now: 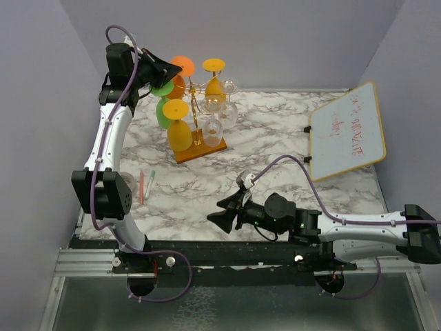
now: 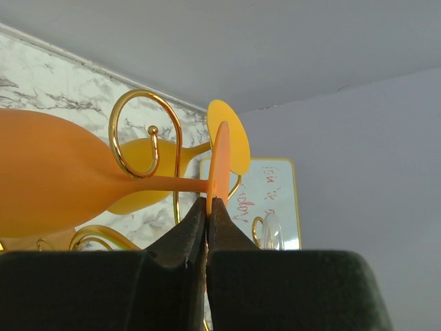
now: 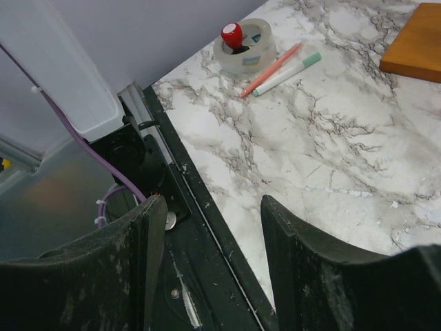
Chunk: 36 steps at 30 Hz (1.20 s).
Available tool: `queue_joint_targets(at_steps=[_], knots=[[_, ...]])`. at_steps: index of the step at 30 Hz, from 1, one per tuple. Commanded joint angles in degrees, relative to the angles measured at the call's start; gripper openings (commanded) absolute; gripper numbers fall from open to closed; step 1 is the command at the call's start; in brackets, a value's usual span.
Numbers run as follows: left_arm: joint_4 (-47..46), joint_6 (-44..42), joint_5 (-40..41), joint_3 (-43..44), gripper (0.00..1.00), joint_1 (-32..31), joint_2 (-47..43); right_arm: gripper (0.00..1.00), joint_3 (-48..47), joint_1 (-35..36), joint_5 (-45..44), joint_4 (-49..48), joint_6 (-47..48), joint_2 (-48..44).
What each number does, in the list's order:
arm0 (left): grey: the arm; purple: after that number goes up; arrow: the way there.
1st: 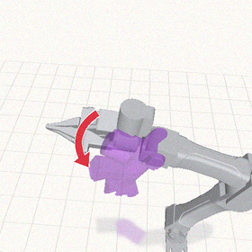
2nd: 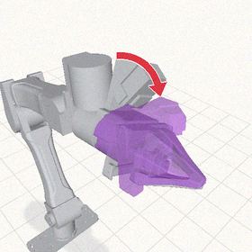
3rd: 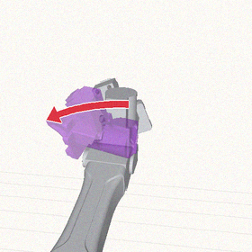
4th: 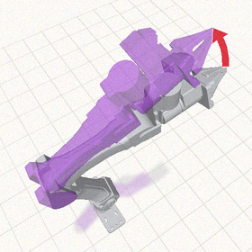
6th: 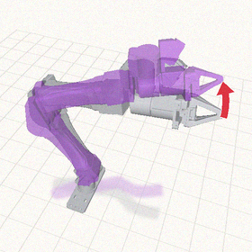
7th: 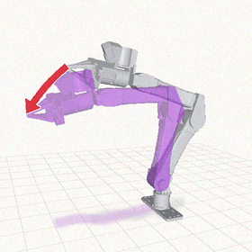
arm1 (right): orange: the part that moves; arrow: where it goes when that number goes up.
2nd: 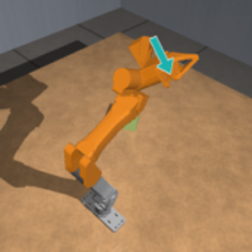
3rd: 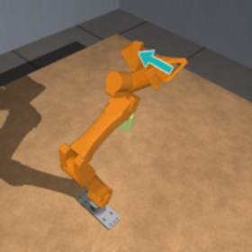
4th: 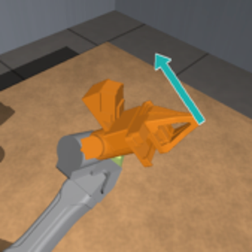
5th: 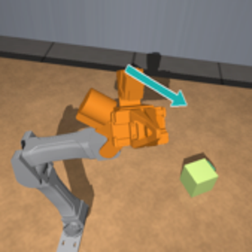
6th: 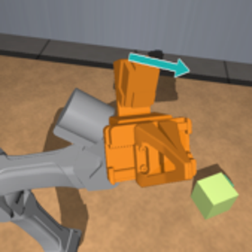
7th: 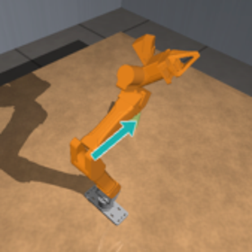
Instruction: Place the wine glass upside down on the wine glass rack
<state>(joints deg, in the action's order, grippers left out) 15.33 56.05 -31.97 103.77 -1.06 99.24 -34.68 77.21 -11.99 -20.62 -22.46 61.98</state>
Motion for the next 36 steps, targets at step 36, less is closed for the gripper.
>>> queue_joint_targets(at_steps=[36], knots=[[2.55,-1.17,-0.59,12.89,0.00,4.42,7.59,0.61,-3.46,0.31,-0.43,0.12,0.92,1.76]])
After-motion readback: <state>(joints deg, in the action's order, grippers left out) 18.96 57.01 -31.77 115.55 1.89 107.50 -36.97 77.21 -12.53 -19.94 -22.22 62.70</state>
